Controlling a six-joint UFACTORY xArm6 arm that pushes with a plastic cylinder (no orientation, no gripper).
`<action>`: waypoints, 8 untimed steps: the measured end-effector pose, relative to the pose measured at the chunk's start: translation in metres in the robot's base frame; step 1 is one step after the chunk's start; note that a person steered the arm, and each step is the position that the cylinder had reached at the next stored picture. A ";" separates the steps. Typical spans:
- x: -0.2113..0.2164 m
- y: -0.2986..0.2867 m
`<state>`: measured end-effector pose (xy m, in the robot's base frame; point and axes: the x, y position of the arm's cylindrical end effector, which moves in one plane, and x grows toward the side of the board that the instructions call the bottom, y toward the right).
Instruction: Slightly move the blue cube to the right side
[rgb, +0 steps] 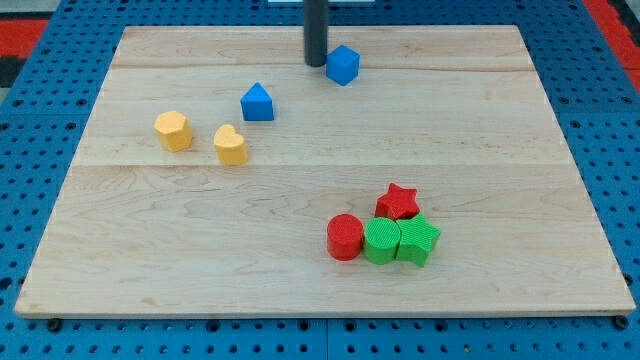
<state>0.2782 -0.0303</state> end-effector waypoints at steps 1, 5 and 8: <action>0.017 -0.008; -0.005 0.057; -0.036 0.121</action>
<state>0.2420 0.0906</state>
